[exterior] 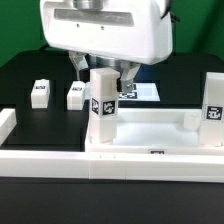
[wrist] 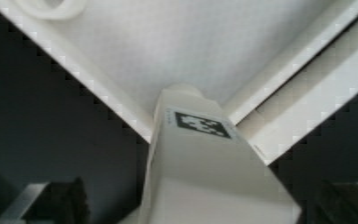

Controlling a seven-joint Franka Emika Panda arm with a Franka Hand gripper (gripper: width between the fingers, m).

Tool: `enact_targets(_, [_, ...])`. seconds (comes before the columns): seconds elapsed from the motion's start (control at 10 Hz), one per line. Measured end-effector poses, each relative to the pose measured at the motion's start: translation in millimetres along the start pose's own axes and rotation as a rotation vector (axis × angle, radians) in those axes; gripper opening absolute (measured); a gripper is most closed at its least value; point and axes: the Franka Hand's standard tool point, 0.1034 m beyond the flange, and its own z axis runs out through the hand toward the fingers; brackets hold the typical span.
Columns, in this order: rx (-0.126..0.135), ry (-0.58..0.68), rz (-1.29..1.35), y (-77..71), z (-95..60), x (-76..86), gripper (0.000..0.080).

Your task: Assemble desk

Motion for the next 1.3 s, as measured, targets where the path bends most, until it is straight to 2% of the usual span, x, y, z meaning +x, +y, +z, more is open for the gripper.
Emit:
enact_targets(0.6, [-0.001,0.002,-0.412,0.3,-0.1,0.5,0.0649])
enact_targets(0.8, [-0.028,0.024,-0.623,-1.6,-1.0,2.9,0.0649])
enact_targets(1.0, [-0.039,0.022,-0.807,-1.2,-1.1,3.2,0.0649])
enact_targets(1.2, [-0.066,0.027,-1.03,0.0,-2.1,6.0,0.0649])
enact_targets(1.3, [-0.068,0.026,-1.089,0.5,-2.2,6.6,0.0649])
